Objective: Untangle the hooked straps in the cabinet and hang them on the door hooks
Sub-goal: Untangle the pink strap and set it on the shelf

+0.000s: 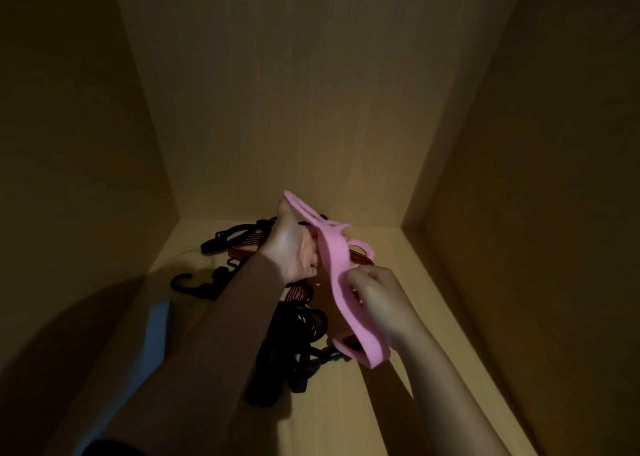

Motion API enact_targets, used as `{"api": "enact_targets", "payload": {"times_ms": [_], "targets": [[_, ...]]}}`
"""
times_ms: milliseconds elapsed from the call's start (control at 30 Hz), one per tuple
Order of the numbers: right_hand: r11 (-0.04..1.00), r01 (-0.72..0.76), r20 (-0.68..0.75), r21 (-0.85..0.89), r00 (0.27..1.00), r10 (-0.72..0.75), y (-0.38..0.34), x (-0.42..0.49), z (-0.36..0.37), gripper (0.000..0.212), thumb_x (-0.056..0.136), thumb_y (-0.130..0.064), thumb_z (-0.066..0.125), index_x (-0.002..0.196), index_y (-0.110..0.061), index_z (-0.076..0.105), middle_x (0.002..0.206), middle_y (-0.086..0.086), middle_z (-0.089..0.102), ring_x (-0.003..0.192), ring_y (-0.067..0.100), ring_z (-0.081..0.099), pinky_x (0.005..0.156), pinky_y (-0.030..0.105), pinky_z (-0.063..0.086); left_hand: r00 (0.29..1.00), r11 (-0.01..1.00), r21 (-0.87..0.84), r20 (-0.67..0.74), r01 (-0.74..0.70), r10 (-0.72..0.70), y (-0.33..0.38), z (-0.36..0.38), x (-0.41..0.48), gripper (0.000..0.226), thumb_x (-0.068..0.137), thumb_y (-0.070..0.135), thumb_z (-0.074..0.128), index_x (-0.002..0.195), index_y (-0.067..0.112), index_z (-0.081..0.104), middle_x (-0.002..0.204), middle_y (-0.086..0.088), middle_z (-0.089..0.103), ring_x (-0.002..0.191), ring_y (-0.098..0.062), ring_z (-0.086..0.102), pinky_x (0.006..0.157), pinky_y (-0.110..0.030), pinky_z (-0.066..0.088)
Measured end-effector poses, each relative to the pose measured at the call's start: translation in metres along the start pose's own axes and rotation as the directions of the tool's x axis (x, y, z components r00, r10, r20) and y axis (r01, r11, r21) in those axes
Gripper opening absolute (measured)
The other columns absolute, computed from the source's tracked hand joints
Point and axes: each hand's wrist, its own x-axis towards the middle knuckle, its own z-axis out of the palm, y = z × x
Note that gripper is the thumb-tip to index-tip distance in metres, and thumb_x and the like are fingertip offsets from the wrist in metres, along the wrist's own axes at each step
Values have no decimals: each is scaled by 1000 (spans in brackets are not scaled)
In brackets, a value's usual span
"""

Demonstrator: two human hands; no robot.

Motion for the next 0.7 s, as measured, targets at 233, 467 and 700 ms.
{"api": "enact_targets", "payload": {"times_ms": [233,467,700], "targets": [[982,168,-414,91,903,-116,-12,0,2,8,85,-9,51,89,-5,56,86,2,57,72,16,53,57,25,42,1000,992,125,4,19,-19,-8,1,-5,97,81,76,2,117,5,58,120,-17,63,114,-29,55,103,-40,39],[980,199,-325,30,929,-179,-15,-5,15,15,87,-7,55,92,-22,54,94,-14,49,81,8,51,61,19,41,995,987,158,-87,-24,39,-24,1,-4,43,93,45,43,115,15,64,88,-3,69,80,-16,62,69,-27,46],[955,289,-291,-68,910,-296,-5,-17,21,20,87,-4,55,91,-23,60,106,-11,51,83,-1,50,61,6,40,990,995,-78,-133,-66,55,-29,-3,-4,36,95,32,46,116,5,56,111,-16,64,83,-24,62,59,-31,53]]}}
